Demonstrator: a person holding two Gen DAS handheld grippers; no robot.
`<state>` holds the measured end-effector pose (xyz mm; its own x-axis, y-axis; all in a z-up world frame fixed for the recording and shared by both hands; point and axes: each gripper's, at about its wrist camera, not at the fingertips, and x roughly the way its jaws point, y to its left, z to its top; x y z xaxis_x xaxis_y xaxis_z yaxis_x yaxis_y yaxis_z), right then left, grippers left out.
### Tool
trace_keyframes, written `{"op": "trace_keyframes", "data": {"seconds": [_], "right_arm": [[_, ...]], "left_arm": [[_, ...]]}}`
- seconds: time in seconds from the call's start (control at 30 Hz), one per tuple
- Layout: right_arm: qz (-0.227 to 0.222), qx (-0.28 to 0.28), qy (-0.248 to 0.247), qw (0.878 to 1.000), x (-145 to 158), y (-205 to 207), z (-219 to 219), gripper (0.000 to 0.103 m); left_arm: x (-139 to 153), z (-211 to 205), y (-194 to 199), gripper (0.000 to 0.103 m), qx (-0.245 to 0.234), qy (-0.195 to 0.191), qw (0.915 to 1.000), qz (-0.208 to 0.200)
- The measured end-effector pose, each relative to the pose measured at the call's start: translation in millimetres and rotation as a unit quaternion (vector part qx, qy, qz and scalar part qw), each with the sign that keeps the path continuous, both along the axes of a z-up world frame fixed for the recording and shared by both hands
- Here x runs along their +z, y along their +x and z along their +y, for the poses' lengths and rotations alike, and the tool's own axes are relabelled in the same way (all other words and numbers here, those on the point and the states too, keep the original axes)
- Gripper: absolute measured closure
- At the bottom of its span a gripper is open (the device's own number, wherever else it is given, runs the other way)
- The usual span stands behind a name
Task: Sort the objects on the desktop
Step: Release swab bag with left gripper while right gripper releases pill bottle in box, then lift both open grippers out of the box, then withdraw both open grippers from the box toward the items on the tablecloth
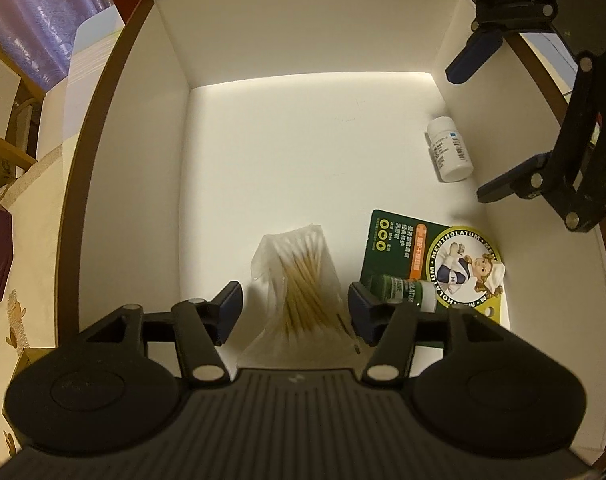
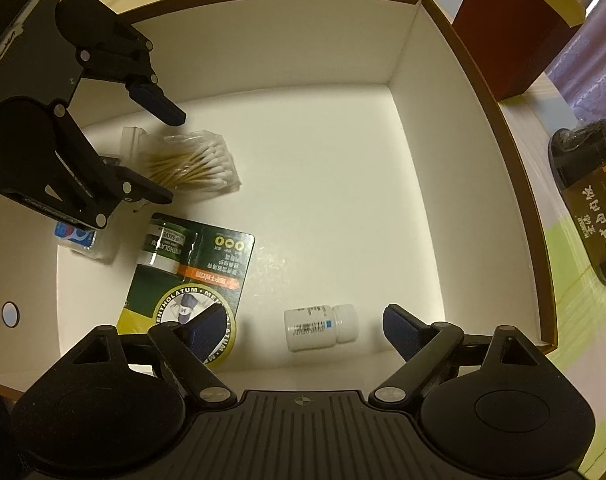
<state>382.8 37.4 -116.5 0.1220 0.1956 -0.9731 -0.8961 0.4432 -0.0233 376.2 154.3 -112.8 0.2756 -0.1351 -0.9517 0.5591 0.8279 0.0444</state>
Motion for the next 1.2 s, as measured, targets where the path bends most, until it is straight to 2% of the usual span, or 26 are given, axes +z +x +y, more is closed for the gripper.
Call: {"op": "trace_keyframes", "data": {"seconds": [0.33,0.73,1.2], "right_arm": [[-0.007,0.004,-0.001,1.0,1,-10,0,0.015],[-0.031,0.004,0.007,0.999,16,-23,-3,0.015],[-0.058,0.003,0.024,0.998,39,-40,-2,0.015]], "left_arm": [[10,-3,-8,0.029,0.001,0.012,0.9999,-0.012],[24,-8,-22,0.014,-0.001,0.022,0.9995,-0.023],[48,-3,-40,0.008,0.006,0.024,0.9986,-0.047]]}}
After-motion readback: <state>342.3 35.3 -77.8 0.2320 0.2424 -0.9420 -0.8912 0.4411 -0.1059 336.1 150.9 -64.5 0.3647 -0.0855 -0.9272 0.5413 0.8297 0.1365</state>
